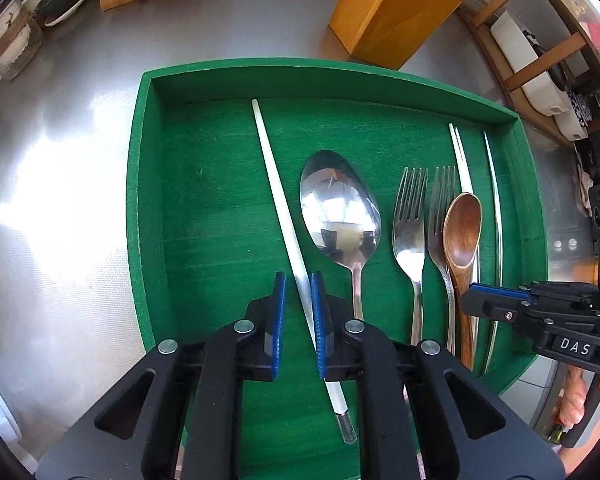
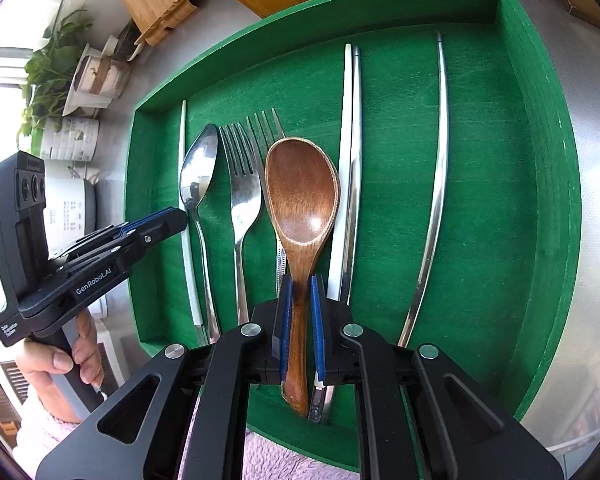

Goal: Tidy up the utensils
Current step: 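Grasp the white chopstick with the left tool while the right tool grasps a wooden spoon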

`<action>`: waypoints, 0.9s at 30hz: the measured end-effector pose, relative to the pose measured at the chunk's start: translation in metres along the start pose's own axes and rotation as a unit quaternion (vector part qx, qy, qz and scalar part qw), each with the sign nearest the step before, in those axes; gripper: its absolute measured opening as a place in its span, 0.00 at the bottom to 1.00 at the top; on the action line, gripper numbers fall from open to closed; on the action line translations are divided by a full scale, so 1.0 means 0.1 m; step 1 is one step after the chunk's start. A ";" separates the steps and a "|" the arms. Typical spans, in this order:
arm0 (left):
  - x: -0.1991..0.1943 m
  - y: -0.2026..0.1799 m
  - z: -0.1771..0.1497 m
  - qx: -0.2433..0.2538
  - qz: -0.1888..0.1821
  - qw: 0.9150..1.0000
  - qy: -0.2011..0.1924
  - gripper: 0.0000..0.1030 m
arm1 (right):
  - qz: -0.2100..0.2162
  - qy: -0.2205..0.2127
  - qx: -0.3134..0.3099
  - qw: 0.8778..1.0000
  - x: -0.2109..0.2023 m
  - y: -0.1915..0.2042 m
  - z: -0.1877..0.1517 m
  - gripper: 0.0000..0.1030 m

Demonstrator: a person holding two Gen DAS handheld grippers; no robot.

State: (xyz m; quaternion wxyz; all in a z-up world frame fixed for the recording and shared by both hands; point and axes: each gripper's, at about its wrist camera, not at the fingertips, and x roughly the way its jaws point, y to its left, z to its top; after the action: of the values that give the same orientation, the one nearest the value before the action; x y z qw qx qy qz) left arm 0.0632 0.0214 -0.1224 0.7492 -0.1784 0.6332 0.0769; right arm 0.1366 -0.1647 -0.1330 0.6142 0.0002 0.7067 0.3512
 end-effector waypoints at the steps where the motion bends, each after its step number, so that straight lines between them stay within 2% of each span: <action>1: 0.00 -0.05 -0.01 0.009 0.012 1.000 -0.003 0.11 | 0.000 0.001 -0.001 1.000 0.00 0.00 0.00 0.10; 4: 0.01 -0.12 -0.03 0.028 0.039 0.999 -0.008 0.08 | 0.000 0.004 -0.001 1.000 0.01 0.00 0.01 0.10; 8: 0.02 -0.06 0.00 0.027 0.026 0.999 -0.002 0.08 | 0.003 0.014 -0.001 1.000 0.06 0.02 0.04 0.11; 13: 0.03 -0.08 0.01 0.042 0.028 0.999 -0.007 0.07 | 0.020 0.021 0.007 1.000 0.08 -0.02 0.08 0.10; 22: 0.00 -0.02 -0.06 0.036 0.002 0.999 -0.005 0.04 | 0.028 0.011 -0.008 1.000 0.00 -0.04 0.07 0.09; 27: -0.13 0.07 -0.12 0.021 -0.026 0.999 -0.014 0.04 | 0.037 0.000 -0.011 0.999 -0.09 -0.06 0.03 0.09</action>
State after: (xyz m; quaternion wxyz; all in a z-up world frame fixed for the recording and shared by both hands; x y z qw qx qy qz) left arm 0.0475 0.0251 -0.1120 0.7630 -0.1780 0.6196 0.0465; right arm 0.1444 -0.1717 -0.1280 0.6005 0.0200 0.7024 0.3817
